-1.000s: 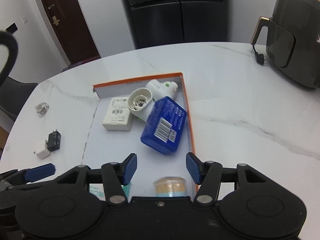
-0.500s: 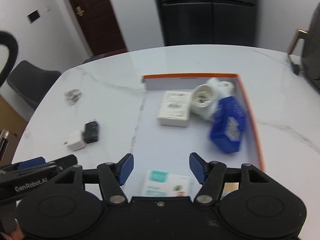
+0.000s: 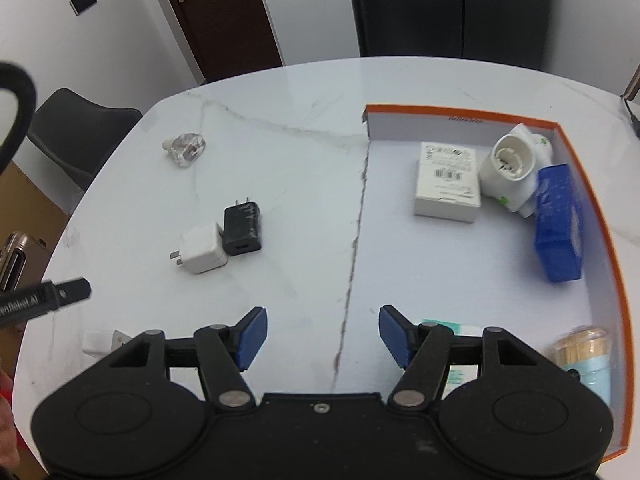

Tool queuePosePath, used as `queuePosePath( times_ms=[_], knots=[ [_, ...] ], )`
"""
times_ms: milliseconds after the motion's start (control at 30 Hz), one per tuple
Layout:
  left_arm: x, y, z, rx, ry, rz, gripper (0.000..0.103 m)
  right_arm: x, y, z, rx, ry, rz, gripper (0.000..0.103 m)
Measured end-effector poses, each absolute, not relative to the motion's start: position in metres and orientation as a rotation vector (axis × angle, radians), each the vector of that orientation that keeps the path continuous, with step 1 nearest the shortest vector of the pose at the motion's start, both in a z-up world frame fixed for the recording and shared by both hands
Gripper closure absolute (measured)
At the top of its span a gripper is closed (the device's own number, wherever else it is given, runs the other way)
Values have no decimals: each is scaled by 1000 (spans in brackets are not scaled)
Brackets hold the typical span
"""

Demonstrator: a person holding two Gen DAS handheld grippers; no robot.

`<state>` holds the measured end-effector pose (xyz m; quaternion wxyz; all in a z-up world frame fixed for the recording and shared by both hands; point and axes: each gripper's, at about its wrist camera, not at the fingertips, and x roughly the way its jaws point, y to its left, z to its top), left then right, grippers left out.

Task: Organize rigid objects
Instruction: 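Move both grippers toward the glass bottle and white charger on the table, then grasp the clear glass dropper bottle with left gripper while right grasps the white charger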

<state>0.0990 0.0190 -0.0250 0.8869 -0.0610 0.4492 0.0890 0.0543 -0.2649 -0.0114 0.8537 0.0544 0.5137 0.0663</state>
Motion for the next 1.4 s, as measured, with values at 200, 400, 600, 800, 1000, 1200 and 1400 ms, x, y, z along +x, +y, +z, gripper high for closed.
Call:
queuePosePath(
  times_ms=[200, 400, 600, 800, 1000, 1200, 1400],
  knots=[
    [126, 41, -29, -127, 926, 185, 17, 61, -247, -19, 124, 1090, 155, 27],
    [147, 53, -33, -99, 927, 133, 16, 76, -221, -31, 127, 1099, 191, 27],
    [205, 44, -36, -43, 886, 44, 6, 91, -199, -38, 131, 1090, 207, 27],
    [274, 22, -52, 28, 849, -49, 0, 95, -194, -41, 135, 1080, 204, 27],
    [314, 11, -86, 136, 876, -167, 0, 94, -208, -42, 163, 1075, 161, 27],
    [319, 12, -101, 172, 859, -262, 9, 89, -222, -43, 189, 1061, 130, 27],
    [303, 17, -96, 153, 834, -271, 22, 92, -210, -48, 180, 1052, 164, 27]
  ],
)
